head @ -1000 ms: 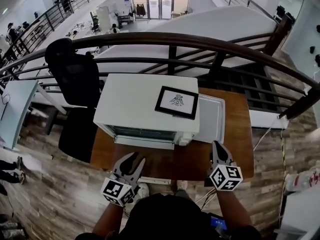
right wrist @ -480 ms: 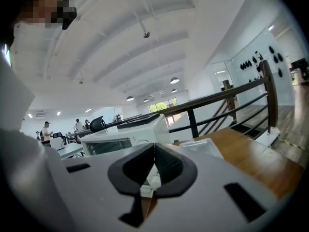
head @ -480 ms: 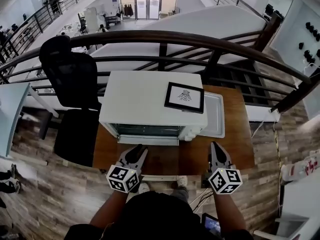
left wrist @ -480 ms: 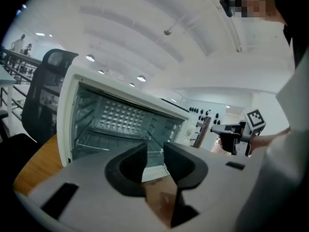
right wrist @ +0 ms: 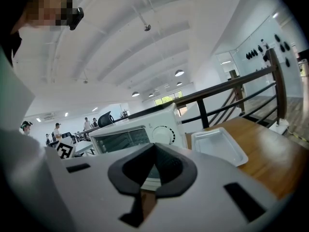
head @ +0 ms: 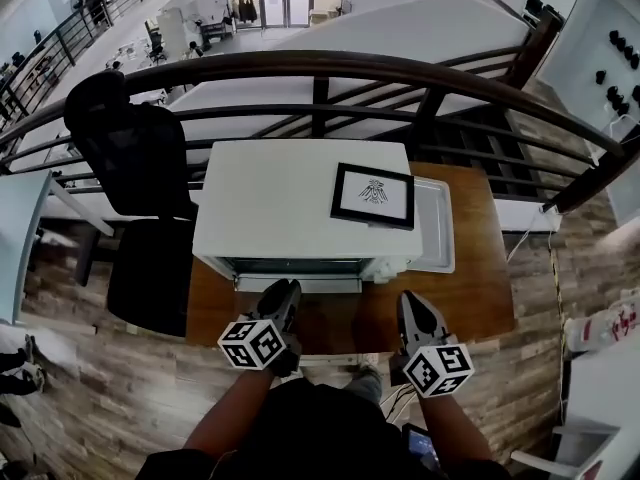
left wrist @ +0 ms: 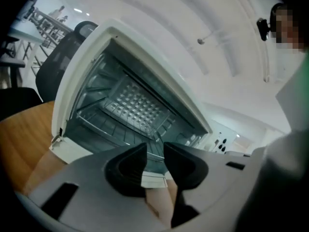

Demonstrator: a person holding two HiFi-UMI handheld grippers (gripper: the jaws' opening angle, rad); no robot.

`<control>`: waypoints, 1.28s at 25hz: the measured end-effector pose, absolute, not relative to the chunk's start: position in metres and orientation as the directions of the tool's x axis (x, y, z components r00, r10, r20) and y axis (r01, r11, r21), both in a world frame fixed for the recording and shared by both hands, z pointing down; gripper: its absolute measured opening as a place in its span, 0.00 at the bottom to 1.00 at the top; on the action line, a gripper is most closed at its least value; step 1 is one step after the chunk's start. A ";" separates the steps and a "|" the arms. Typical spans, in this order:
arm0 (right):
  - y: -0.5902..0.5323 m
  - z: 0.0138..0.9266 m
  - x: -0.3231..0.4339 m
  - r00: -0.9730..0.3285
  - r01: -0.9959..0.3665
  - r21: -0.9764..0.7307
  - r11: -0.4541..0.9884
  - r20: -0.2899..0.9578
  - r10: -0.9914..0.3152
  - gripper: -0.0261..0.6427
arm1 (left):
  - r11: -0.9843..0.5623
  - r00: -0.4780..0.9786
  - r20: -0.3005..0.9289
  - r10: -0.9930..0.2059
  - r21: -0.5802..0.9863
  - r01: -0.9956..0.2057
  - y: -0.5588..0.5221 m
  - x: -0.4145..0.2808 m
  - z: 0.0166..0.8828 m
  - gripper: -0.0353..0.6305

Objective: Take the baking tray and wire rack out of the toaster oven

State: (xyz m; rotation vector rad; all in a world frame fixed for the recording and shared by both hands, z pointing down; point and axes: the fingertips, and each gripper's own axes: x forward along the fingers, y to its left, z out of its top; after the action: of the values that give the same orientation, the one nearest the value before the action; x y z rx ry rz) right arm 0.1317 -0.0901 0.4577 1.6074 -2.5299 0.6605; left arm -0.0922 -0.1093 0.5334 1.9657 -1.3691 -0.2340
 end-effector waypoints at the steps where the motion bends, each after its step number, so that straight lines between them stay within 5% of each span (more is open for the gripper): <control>1: -0.092 0.458 0.129 -0.463 -0.872 -0.319 0.371 0.291 -0.837 0.04 | -0.151 0.412 0.241 -0.879 0.678 -0.719 -0.112 -0.094 0.537 0.22; 13: -0.088 0.468 0.146 -0.475 -0.870 -0.325 0.370 0.356 -0.805 0.04 | 0.103 0.241 0.202 -0.949 0.924 -0.368 -0.157 -0.101 0.586 0.27; 26: -0.070 0.482 0.200 -0.380 -0.907 -0.344 0.243 0.418 -0.825 0.04 | 0.134 0.182 0.161 -0.970 0.979 -0.153 -0.201 -0.101 0.608 0.28; 32: -0.074 0.480 0.203 -0.378 -0.910 -0.334 0.246 0.427 -0.821 0.04 | 0.106 0.190 0.127 -0.974 0.987 -0.118 -0.211 -0.100 0.606 0.08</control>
State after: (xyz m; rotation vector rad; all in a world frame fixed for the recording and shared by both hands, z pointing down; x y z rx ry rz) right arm 0.2026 -0.0742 0.4801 1.6476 -2.3449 0.8076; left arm -0.1001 -0.2112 0.6064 1.2859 -1.1914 -0.9248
